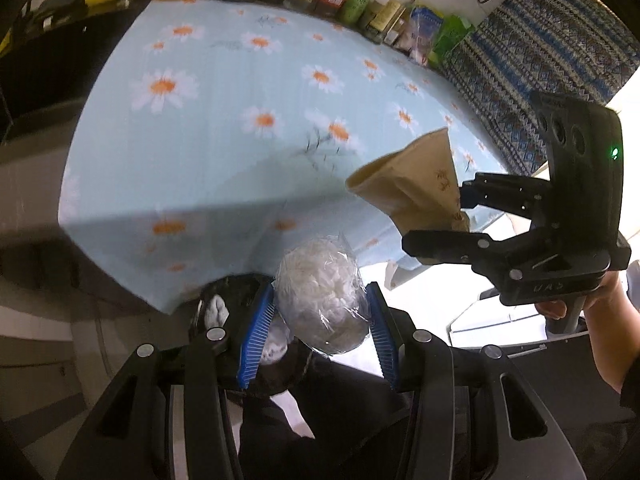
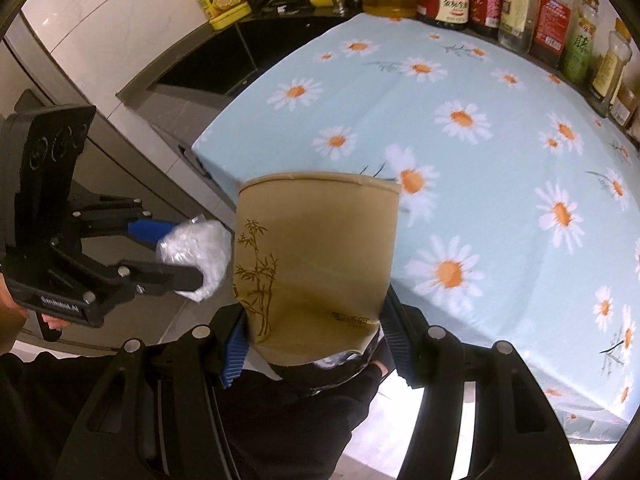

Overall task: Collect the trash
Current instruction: 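Carry the bundle in the left gripper and paper cup in the right gripper down to the bin, then open both grippers over the black bin to drop bundle and paper cup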

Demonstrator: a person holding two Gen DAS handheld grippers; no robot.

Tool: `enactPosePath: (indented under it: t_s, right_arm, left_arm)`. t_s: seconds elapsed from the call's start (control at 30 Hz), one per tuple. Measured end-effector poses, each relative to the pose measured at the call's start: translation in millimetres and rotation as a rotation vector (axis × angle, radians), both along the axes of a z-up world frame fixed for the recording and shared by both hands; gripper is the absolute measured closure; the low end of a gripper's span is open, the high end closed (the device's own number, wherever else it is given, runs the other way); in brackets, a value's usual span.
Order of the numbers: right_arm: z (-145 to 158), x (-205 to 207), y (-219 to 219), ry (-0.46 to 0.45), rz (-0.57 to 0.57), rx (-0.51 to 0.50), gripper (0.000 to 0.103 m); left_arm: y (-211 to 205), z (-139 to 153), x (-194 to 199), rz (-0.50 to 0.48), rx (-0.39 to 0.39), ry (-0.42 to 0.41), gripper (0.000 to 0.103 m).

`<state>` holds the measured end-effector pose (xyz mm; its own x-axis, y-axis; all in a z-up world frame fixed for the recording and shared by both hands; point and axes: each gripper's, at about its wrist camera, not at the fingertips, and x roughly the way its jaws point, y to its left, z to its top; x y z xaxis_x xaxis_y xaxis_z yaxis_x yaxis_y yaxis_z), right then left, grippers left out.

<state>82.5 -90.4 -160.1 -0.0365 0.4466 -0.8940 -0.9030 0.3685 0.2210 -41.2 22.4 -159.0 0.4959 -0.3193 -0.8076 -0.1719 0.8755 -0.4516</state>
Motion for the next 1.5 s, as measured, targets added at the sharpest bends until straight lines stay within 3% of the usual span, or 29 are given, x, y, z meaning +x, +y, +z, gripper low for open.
enactPosePath:
  t_s: [0.47, 0.63, 1.03, 1.3, 1.5]
  right_arm:
    - [-41, -23, 12, 0.093, 0.036, -0.044, 0.045]
    - [-56, -29, 16, 0.082, 0.065, -0.078, 0.045]
    - [-67, -7, 18, 0.111, 0.066, -0.062, 0.051]
    - [-68, 11, 15, 0.164, 0.030, -0.050, 0.046]
    - [-67, 17, 6, 0.167, 0.006, -0.055, 0.046]
  left_arm:
    - [-2, -59, -25, 0.023, -0.094, 0.161, 0.058]
    - [0, -73, -22, 0.034, -0.105, 0.207, 0.058]
    - [0, -89, -8, 0.055, -0.104, 0.277, 0.057]
    - [3, -99, 2, 0.064, -0.122, 0.332, 0.041]
    - [2, -100, 8, 0.054, -0.130, 0.340, 0.041]
